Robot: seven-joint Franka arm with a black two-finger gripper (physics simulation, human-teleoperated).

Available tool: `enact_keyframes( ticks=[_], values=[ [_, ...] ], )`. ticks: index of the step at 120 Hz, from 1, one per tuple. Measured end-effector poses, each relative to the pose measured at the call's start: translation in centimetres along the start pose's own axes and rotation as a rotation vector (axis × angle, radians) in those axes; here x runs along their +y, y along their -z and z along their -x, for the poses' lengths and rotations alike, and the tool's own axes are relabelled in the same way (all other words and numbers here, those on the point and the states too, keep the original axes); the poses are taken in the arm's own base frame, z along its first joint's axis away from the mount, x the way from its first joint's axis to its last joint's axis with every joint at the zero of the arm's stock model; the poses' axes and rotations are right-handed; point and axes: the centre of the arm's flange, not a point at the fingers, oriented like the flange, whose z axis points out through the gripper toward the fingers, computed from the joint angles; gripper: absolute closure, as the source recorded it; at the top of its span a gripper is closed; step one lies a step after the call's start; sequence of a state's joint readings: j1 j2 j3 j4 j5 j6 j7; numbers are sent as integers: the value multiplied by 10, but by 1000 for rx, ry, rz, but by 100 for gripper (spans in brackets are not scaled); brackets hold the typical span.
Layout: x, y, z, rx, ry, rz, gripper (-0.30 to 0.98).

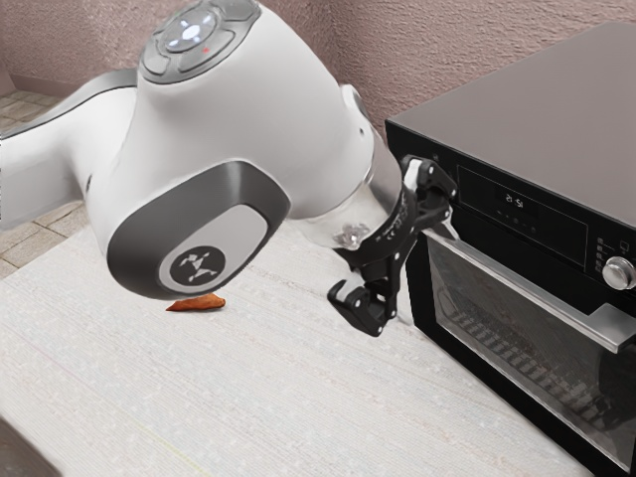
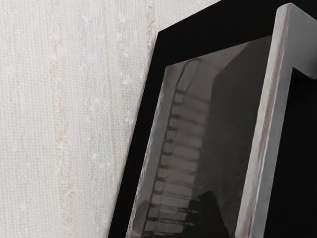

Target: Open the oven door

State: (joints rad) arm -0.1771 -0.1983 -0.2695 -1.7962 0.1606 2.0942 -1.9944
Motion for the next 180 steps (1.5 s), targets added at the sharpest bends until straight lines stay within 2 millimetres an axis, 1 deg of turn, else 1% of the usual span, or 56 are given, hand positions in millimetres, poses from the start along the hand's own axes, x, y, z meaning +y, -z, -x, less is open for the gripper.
enact_keyframes(
  ticks=[7,29,45,67,91,103,113,153,165,171,180],
  values=[
    [2,-3,0,8,-11,4,0],
    [22,-14,-13,30,-23,18,0],
    [26,-21,-20,54,-43,22,0],
    [29,-31,-21,67,-69,21,0],
    [22,-45,-21,70,-86,2,0],
    [21,-61,-21,66,-91,-19,0],
    [22,-69,-21,64,-92,-26,0],
    [23,-80,-23,55,-95,-36,0],
    [23,-88,-25,52,-90,-46,0],
    [16,-87,-30,57,-86,-49,0],
    [-5,-75,-44,78,-72,-41,0]
  ],
)
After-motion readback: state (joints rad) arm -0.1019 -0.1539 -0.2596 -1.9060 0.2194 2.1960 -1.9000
